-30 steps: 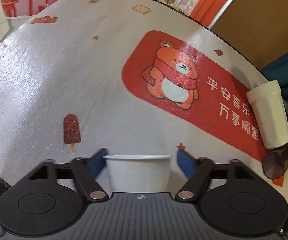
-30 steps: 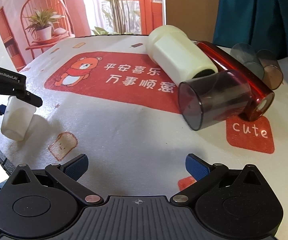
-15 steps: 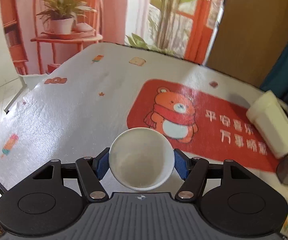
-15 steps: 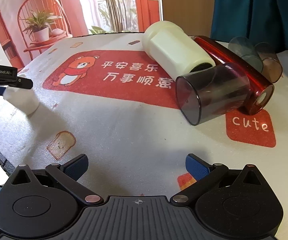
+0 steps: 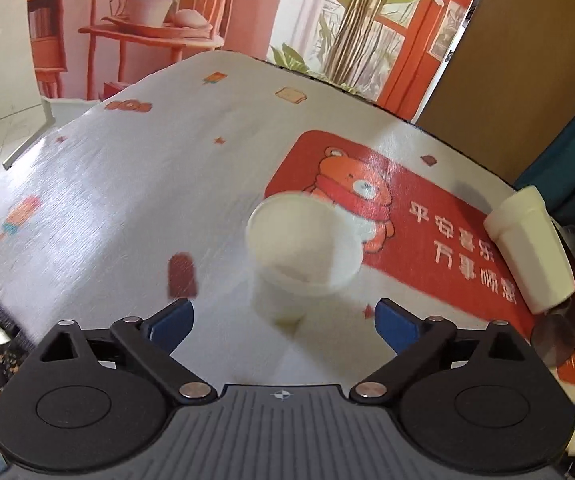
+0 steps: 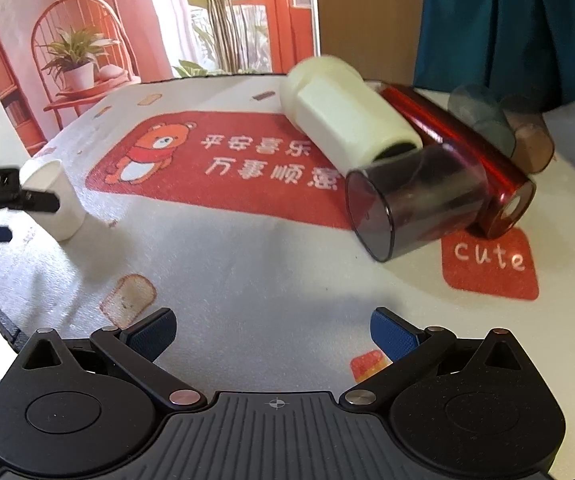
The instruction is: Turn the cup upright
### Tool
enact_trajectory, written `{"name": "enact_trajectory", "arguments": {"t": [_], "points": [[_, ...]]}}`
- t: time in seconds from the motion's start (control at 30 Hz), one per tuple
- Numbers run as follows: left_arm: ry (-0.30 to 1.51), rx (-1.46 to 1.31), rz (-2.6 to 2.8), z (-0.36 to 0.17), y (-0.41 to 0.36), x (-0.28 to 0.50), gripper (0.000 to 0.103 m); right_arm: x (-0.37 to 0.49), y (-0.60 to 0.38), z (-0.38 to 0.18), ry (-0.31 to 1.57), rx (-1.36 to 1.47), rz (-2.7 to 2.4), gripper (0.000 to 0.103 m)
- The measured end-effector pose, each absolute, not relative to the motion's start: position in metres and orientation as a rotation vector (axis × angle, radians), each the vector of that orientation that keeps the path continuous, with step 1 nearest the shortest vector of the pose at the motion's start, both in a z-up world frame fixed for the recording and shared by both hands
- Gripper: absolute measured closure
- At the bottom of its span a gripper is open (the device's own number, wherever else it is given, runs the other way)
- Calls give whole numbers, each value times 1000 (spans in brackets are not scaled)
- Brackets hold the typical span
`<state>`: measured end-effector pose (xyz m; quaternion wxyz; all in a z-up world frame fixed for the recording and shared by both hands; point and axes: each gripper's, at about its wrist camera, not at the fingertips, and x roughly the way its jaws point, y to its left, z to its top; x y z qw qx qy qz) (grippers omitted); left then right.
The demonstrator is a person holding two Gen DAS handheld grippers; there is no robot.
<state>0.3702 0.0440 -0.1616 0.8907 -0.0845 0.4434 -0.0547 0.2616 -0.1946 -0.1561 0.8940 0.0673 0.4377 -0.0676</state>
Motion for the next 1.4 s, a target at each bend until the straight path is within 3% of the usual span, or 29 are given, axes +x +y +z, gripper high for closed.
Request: {"name": "enact_trajectory", "arguments": {"t": [0.13,0.63,1.4], "points": [[923,-136,-76,-153,54,345,0,260,-185,-137,876,112,-156,0],[897,-11,12,-93,82,266,0,227,-150,-77,832,142,-148,0],[869,48,-16,-68,52,215,0,182,-154,-50,804,107,-203,0]]}}
